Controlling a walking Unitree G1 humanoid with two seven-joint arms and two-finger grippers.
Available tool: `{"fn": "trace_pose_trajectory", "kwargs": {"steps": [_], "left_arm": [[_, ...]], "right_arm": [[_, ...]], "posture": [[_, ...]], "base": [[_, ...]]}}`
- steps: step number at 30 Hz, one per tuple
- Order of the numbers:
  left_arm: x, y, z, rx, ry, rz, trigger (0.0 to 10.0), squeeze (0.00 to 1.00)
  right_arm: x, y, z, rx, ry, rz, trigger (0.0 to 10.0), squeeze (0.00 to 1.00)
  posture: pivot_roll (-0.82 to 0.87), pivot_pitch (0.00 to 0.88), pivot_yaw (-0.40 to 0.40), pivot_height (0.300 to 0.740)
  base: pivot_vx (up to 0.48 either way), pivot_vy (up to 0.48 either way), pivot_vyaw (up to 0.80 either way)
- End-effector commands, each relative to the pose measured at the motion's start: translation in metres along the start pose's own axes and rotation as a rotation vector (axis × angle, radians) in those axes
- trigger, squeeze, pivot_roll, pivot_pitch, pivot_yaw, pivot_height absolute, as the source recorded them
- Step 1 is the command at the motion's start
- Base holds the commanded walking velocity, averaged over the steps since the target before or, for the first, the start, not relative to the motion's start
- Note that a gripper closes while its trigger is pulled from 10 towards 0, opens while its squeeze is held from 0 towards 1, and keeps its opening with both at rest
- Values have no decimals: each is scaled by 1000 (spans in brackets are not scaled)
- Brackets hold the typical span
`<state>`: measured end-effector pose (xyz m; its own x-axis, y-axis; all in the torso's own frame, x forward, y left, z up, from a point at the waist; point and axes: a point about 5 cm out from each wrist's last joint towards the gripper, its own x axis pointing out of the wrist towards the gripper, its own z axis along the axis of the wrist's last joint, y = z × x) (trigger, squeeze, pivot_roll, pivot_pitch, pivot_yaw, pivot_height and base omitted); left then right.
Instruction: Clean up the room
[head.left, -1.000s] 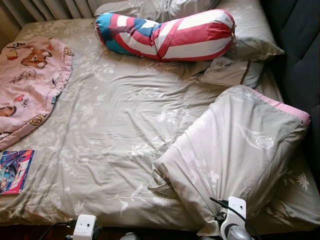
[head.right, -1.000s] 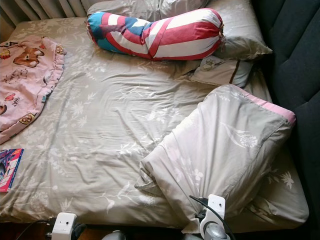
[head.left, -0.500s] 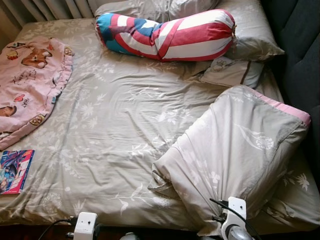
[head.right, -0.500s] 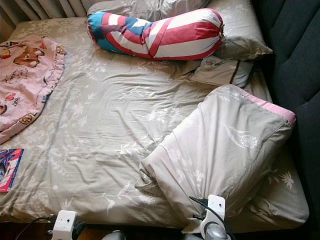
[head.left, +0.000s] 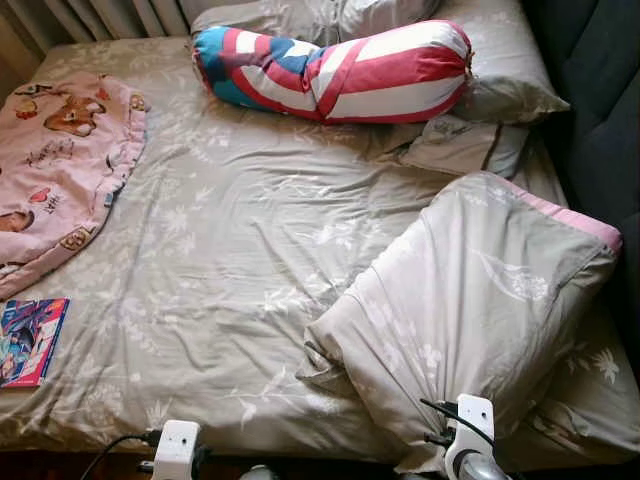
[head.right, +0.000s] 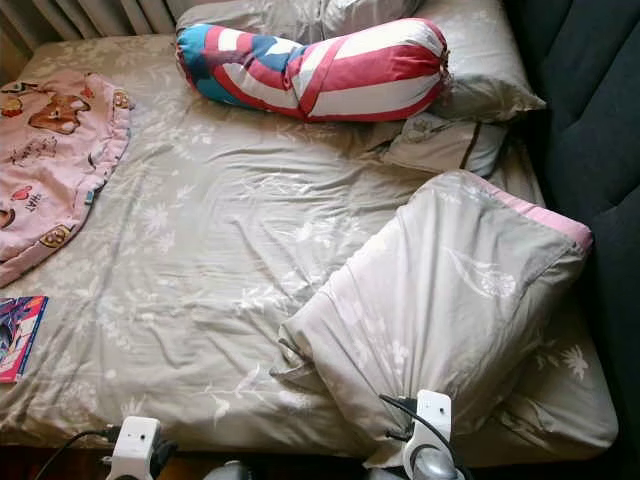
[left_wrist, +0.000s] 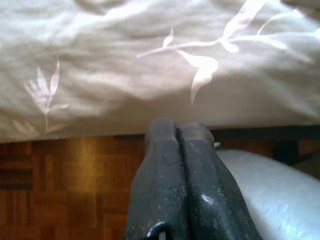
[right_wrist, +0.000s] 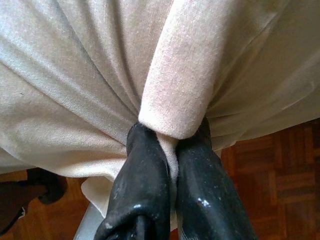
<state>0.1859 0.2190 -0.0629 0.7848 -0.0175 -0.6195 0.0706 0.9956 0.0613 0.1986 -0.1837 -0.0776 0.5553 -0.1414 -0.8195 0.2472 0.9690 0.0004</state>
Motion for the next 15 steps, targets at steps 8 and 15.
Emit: {"fn": "trace_pose_trajectory", "kwargs": {"steps": [8, 15], "left_arm": [[6, -7, 0, -1, 58, 0, 10000, 0], [11, -13, 6, -5, 66, -7, 10000, 0]], "right_arm": [[-1, -53, 13, 31, -46, -190, 0, 0], [-11, -100, 62, 39, -242, -382, 0, 0]], "posture": [[-18, 183, 50, 740], [-60, 160, 45, 740]], "base": [[0, 0, 0], [0, 0, 0]]}}
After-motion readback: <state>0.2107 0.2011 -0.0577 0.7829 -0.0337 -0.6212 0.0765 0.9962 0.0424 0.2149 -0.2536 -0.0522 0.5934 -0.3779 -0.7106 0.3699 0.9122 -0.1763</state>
